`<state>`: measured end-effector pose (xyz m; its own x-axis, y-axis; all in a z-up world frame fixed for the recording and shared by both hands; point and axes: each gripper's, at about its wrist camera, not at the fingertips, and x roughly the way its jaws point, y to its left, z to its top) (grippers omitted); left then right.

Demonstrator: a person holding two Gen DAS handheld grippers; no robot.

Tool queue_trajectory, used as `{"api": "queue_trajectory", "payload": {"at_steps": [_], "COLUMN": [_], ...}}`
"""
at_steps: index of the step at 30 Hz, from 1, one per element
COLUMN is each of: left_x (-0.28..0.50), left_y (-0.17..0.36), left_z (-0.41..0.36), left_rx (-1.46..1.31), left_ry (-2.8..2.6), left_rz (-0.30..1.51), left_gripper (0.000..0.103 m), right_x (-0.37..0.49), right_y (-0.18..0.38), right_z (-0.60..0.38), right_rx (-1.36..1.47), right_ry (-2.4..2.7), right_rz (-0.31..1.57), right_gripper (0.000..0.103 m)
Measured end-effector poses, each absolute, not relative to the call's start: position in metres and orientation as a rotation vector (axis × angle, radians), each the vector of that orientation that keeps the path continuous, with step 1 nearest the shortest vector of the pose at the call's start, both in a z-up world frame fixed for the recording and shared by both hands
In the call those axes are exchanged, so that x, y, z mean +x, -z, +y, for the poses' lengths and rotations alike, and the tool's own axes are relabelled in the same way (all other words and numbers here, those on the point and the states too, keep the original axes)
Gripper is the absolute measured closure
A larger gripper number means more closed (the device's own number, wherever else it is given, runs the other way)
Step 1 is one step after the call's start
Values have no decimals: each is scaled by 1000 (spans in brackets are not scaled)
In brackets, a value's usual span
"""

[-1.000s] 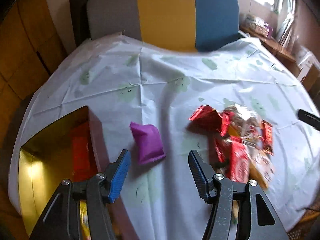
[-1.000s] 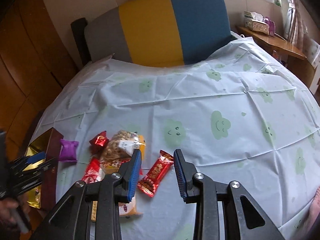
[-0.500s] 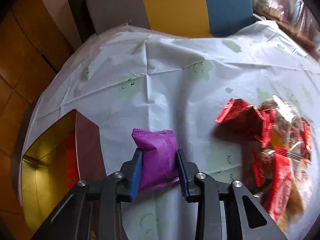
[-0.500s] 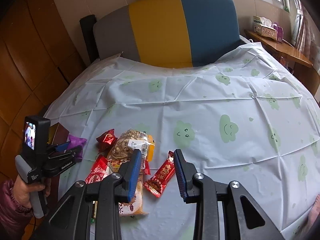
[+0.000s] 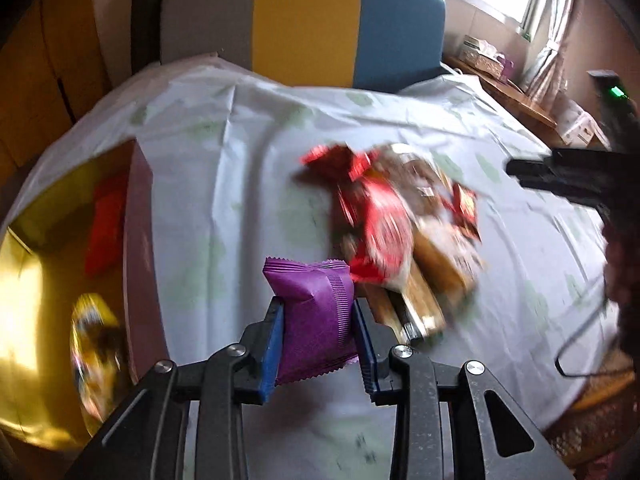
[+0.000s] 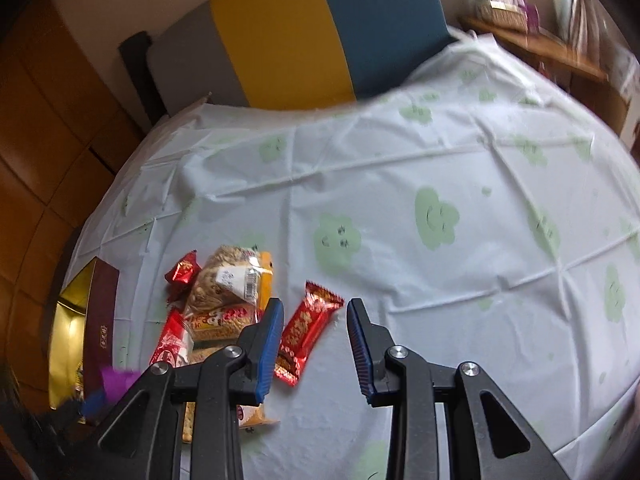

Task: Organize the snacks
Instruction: 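Drop the purple packet into the gold box with the left tool while the right tool grasps a red candy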

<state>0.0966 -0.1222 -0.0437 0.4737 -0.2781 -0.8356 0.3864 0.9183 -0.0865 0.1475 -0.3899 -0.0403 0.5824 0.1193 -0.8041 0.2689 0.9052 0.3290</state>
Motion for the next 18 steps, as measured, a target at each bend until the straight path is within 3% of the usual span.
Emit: {"api": "queue_trajectory", "payload": {"at_steps": [18], "left_x": [84], "left_y": [73], "left_z": [-114], "left_rx": [34], "left_ry": [435], "left_rz": [1037], "left_gripper": [65], "right_x": [180], "right_y": [92], "right_z": [-368], "right_rx": [478], "right_ry": [74], "right_rz": [1079], "right_gripper": [71]}}
